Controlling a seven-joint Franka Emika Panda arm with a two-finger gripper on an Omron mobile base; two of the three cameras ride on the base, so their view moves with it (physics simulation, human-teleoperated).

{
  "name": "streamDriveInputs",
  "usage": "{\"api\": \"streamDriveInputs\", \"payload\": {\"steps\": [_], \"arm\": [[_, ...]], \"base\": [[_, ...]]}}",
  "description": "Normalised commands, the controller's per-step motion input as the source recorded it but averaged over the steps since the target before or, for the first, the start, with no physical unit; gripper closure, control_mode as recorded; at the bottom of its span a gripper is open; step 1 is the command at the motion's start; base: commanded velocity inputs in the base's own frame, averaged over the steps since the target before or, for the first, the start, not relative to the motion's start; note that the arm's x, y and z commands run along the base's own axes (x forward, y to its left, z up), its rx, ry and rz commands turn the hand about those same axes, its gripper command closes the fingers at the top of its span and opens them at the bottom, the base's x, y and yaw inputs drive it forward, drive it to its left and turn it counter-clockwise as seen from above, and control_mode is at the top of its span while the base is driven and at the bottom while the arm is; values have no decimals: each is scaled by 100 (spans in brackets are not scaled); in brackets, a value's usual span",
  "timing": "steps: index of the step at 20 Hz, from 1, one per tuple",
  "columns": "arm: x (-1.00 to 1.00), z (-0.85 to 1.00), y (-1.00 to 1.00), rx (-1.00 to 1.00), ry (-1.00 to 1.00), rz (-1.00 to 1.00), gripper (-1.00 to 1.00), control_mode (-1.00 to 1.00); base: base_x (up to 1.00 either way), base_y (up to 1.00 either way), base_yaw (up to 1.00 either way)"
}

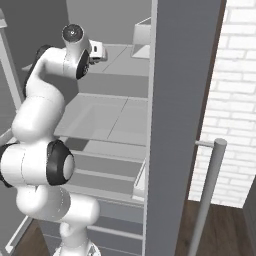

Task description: Place one avocado and one chicken drumstick in each tupperware on the nearby counter, to pack two identical lunches.

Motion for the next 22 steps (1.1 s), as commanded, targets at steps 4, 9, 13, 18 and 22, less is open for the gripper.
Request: {"api": "streamDriveInputs", "payload": {"steps": [4,9,13,18,22], "arm": [[38,-18,16,-4,0,3,-100,-100],[45,-12,17,-2,0,5,-100,-100],[62,0,0,0,0,5,-100,-100],[53,-2,0,0,0,3,-100,-100],[40,-1,0,0,0,1,-100,-100]], "base": [[0,0,0],[0,0,0],[0,0,0],[0,0,0],[0,0,0]]}}
